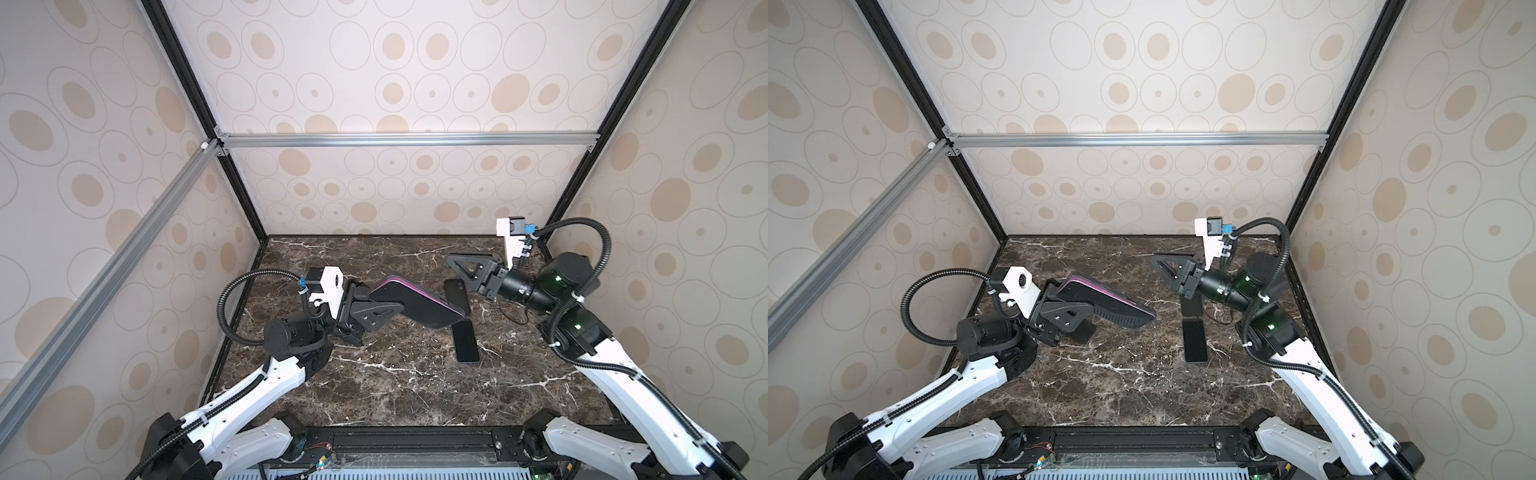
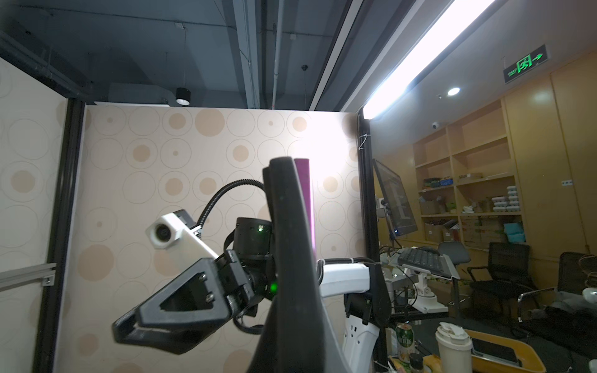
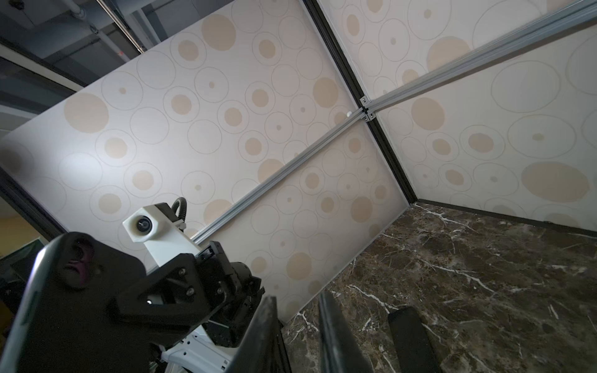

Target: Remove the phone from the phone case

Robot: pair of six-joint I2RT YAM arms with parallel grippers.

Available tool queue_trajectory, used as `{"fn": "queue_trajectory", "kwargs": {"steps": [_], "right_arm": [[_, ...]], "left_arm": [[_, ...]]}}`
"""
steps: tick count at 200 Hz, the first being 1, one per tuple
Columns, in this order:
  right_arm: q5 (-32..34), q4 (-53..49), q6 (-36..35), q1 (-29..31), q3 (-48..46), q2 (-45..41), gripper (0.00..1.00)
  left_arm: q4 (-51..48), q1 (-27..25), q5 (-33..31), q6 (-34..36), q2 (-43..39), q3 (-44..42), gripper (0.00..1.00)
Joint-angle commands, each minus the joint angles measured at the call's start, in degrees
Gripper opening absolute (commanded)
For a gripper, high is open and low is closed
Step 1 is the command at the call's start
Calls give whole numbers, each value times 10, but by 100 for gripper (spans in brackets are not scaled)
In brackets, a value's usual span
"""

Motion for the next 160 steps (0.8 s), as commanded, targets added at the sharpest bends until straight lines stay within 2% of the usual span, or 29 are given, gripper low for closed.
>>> {"fn": "queue_trajectory", "kwargs": {"steps": [1, 27, 68, 91, 116, 143, 160], "right_arm": [[53, -75, -103, -3, 5, -26, 30], [34, -70, -146, -4, 4, -61, 29], [-68, -135, -215, -3, 41, -57, 23], [-139, -157, -228, -3, 57, -42, 22], [-211, -199, -273, -3, 80, -19, 34], [-220, -225, -349, -3, 84, -18, 38], [-218, -246, -404, 0, 90, -18, 40]], "left_arm": [[-115, 8, 11, 105, -14, 39, 0], [-181, 17, 20, 152, -18, 53, 0], [-214, 42, 28, 165, -15, 58, 0], [-230, 55, 35, 165, -12, 61, 0], [-225, 64, 49, 163, -12, 59, 0], [-206, 65, 76, 174, -14, 52, 0], [-230, 65, 76, 214, -18, 51, 0]]}}
